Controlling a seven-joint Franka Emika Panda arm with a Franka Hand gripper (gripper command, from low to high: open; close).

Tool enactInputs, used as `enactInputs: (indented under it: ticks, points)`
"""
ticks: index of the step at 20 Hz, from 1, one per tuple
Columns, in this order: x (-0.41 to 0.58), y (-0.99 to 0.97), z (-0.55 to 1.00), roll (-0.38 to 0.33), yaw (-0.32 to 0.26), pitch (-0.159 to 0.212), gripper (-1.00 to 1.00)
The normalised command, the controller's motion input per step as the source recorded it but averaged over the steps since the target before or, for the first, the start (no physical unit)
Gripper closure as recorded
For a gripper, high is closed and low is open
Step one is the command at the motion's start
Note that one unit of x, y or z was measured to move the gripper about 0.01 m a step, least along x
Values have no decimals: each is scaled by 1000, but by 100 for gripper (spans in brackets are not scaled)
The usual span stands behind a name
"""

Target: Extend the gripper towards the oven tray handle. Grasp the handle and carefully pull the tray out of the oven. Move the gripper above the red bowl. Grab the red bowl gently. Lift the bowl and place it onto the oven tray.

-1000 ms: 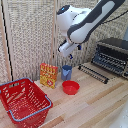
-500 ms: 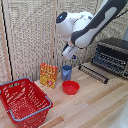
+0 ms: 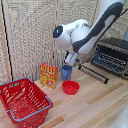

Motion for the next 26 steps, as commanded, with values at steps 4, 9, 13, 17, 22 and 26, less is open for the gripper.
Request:
enactInputs:
  ticks: [4, 9, 13, 17, 22, 26]
  points:
    - [1, -559, -191, -200, 147, -12, -100]
    - [-73, -674, -2, -176, 108, -53, -100]
    - [-82, -735, 0, -152, 95, -51, -100]
    - [-26, -708, 0, -140, 98, -49, -100]
    - [0, -627, 10, -109, 74, -69, -100]
    - [21, -555, 44, -78, 2, -84, -100]
